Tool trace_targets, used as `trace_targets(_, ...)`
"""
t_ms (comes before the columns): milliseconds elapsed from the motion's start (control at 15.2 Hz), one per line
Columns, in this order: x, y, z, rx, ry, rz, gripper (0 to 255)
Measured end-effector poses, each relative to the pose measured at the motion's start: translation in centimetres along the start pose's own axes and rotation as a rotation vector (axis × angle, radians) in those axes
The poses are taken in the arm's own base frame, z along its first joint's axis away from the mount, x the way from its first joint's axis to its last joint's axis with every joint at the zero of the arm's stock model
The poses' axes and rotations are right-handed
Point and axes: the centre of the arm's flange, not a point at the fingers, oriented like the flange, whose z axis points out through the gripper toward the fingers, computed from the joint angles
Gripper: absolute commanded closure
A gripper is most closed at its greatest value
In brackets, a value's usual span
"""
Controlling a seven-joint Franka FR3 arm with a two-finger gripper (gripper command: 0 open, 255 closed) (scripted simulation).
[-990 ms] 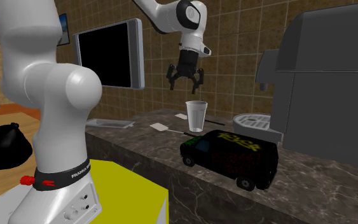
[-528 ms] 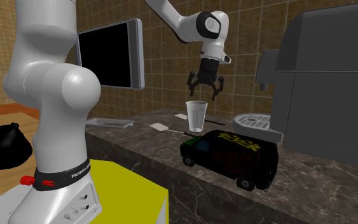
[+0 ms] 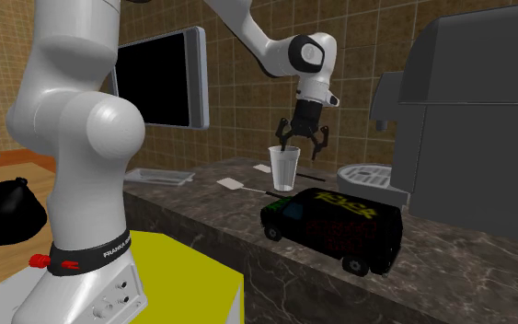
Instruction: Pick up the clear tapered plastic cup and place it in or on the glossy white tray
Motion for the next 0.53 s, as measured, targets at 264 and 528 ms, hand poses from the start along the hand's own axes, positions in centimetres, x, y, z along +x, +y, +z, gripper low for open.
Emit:
trace_targets(264, -0.04, -0.01, 0.76, 0.000, 0.000, 0.000, 0)
trace_targets(528, -0.04, 0.00, 0.81, 0.000, 0.000, 0.000, 255)
